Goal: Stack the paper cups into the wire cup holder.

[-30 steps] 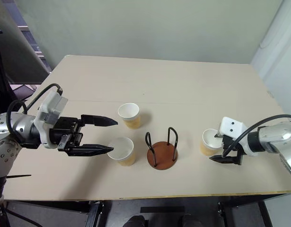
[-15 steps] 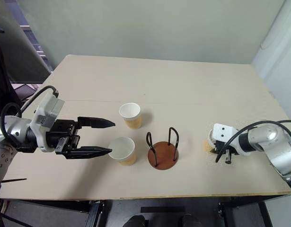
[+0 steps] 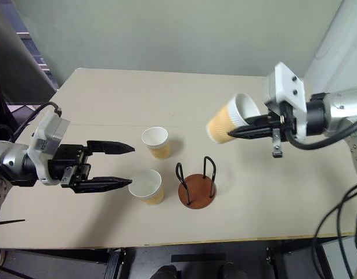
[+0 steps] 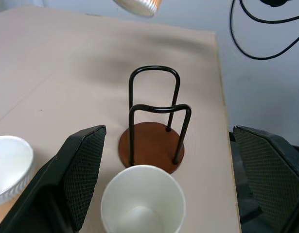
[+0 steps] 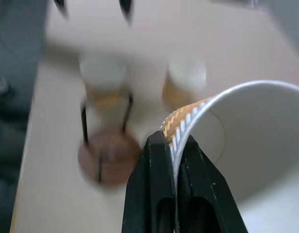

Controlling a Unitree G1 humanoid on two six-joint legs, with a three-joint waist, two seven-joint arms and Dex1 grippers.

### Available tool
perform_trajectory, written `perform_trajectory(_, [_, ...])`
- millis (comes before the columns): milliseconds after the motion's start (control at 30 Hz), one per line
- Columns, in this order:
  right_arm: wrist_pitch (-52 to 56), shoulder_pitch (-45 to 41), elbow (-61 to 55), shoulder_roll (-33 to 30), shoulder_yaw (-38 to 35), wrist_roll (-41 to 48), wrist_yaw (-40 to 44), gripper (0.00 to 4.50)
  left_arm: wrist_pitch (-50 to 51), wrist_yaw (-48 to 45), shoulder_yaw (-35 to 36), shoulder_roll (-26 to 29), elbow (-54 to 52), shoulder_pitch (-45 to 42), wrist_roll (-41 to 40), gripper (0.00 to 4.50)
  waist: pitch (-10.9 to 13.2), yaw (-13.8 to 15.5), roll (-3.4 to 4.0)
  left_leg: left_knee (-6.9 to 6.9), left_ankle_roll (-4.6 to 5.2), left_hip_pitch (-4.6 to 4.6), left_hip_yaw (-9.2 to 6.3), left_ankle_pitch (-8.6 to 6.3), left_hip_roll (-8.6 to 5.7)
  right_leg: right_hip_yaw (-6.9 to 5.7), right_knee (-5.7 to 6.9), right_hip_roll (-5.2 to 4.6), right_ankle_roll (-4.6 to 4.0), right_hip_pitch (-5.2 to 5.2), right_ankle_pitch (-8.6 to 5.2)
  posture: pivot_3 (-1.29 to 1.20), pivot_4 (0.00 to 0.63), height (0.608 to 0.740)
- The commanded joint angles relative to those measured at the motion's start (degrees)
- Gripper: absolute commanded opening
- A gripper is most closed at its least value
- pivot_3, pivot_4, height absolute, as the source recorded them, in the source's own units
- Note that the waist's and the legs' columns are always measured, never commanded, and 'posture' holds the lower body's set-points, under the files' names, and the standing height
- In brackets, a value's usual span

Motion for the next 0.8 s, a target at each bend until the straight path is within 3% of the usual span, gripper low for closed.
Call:
perform_trajectory(33, [2.2, -2.0, -4.3, 4.6, 4.2, 2.6, -2.0, 0.05, -0.9, 0.5, 3.0, 0.9, -1.2, 1.2, 0.3, 4.5, 0.0, -0.1, 0.0, 0.0, -0.01, 0.0, -0.01, 0.0, 0.0, 0.0, 0.0, 0.0, 0.0, -0.01, 0.0, 0.0, 0.15, 0.74])
perform_trajectory(200, [0.1, -0.1, -5.2, 4.8, 10.6, -1.8, -1.0, 0.05, -0.4, 1.8, 4.3, 0.5, -3.3, 3.1, -0.7, 4.5, 0.0, 0.2, 0.0, 0.03, -0.01, -0.14, -0.22, 0.01, 0.05, -0.12, -0.01, -0.12, 0.0, -0.04, 0.0, 0.0, 0.15, 0.74])
perform_trajectory(800, [-8.1, 1.4, -3.2, 3.4, 16.5, -11.2, 4.3, 0.05, 0.3, 3.7, 7.5, 0.8, -6.0, 6.8, -2.0, 4.5, 0.0, 0.1, -0.01, 0.07, -0.01, -0.21, -0.18, 0.0, 0.02, -0.15, 0.04, -0.18, -0.02, -0.06, 0.0, 0.0, 0.15, 0.74])
